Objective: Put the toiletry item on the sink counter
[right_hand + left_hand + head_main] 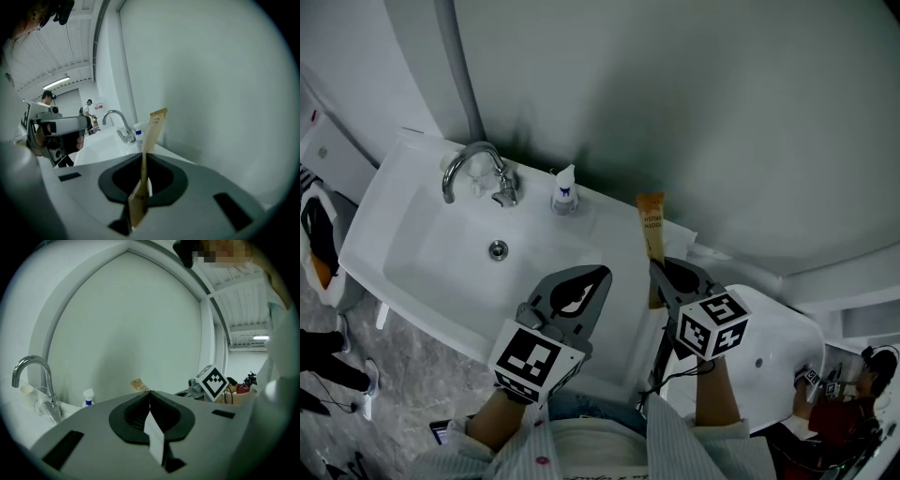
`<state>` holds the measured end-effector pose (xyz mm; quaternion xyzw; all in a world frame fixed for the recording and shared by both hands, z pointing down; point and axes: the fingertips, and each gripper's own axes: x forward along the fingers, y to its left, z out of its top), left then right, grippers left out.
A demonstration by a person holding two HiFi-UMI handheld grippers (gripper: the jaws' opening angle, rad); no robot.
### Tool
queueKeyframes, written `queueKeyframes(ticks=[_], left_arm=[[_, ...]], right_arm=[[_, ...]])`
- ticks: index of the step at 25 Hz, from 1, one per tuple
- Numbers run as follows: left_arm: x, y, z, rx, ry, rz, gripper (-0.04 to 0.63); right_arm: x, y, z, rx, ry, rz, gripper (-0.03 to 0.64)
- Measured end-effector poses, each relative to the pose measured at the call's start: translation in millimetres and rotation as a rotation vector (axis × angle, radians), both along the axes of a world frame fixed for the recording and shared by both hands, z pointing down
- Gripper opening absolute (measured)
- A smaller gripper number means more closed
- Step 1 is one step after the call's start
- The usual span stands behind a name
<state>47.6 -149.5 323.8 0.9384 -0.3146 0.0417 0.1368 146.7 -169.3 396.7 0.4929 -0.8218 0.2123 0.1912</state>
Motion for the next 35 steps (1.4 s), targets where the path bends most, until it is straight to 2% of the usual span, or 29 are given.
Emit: queueKeyframes(ticks=[8, 13, 22, 28, 35], left_arm=[[7, -6, 6, -0.023, -0.002, 0.0, 0.017], [12, -8, 14, -0.027, -0.013, 0.001, 0.017], [18, -13, 32, -0.061, -0.033, -0.004, 0.017], [20, -14, 40, -0.075, -0.044, -0.007, 0.017], [22, -17, 54, -0.126, -0.047, -0.008, 0.017]], right_arm=[[4, -17, 37, -0.082, 0.08, -0.088, 0.032], [5, -22, 59, -0.12, 0.094, -0.134, 0.032], [8, -33, 113, -0.212, 0.149, -0.282, 0.034], [14, -39, 142, -0.281, 0.17, -0.33, 0.034], [15, -46, 168, -0.327, 0.199, -0.415, 0.034]])
